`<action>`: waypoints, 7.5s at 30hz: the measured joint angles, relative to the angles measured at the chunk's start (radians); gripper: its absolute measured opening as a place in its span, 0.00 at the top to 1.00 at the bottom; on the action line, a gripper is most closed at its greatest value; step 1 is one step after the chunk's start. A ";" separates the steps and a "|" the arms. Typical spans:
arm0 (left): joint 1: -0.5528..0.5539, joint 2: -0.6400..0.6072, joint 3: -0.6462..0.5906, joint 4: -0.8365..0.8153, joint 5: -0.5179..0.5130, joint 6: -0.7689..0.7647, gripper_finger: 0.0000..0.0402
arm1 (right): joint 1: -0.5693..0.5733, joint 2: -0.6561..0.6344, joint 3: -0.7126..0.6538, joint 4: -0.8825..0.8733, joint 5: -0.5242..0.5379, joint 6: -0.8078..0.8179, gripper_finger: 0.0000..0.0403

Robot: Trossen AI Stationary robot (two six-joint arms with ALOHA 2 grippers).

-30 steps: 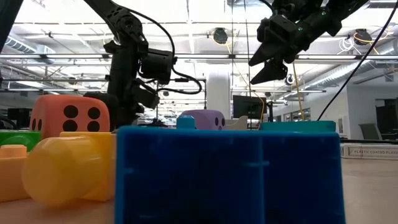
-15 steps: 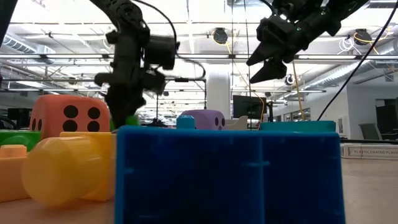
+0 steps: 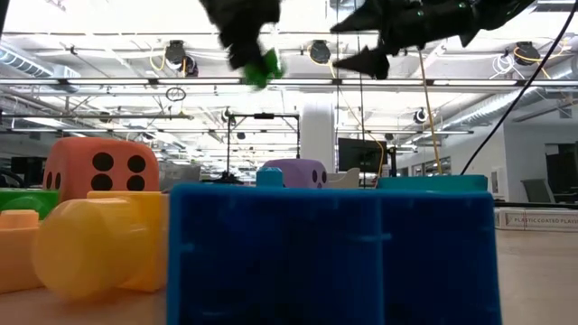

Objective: Pick & Place Toys
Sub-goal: Put the green game piece into the blue bin, then put the dark green game piece into the blue bin

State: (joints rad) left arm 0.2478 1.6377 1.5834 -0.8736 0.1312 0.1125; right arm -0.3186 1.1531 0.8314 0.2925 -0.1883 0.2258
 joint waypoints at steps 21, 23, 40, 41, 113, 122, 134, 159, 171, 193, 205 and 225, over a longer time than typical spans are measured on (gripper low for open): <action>-0.009 0.015 0.060 0.494 0.183 -0.186 0.63 | 0.000 0.006 0.000 0.373 -0.075 0.077 0.06; -0.011 0.031 0.060 0.493 0.188 -0.196 0.61 | 0.003 0.007 0.000 0.371 -0.080 0.077 0.08; -0.011 0.072 0.059 0.614 0.228 -0.247 0.60 | 0.026 0.006 0.000 0.326 -0.084 0.074 0.32; -0.011 0.072 0.059 0.614 0.228 -0.247 0.61 | 0.026 0.006 0.001 0.327 -0.086 0.072 0.34; 0.174 -0.005 0.059 0.663 0.207 -0.317 0.30 | -0.477 0.126 0.001 -0.802 0.271 -0.137 0.68; 0.161 -0.005 0.059 0.606 0.207 -0.317 0.30 | -0.490 0.193 0.001 -0.729 0.347 -0.163 0.68; 0.155 -0.005 0.059 0.604 0.207 -0.297 0.30 | -0.492 0.194 0.001 -0.723 0.289 -0.168 0.51; 0.130 -0.005 0.059 0.186 0.221 -0.225 0.30 | -0.408 -0.082 0.001 -0.477 -0.206 0.107 0.29; 0.048 -0.001 -0.056 0.003 -0.051 -0.172 0.30 | -0.287 -0.032 -0.001 -0.413 -0.198 0.048 0.30; 0.123 0.086 -0.421 0.410 -0.178 -0.210 0.30 | -0.282 -0.010 -0.025 -0.391 -0.201 0.051 0.31; 0.128 0.203 -0.422 0.452 -0.186 -0.212 0.27 | -0.282 -0.010 -0.054 -0.371 -0.201 0.088 0.31; 0.153 0.277 -0.421 0.487 -0.180 -0.210 0.06 | -0.282 -0.010 -0.054 -0.372 -0.198 0.088 0.31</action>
State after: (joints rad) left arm 0.4007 1.9147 1.1622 -0.3869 -0.0486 -0.0977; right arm -0.6003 1.1431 0.7776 -0.0792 -0.3862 0.3138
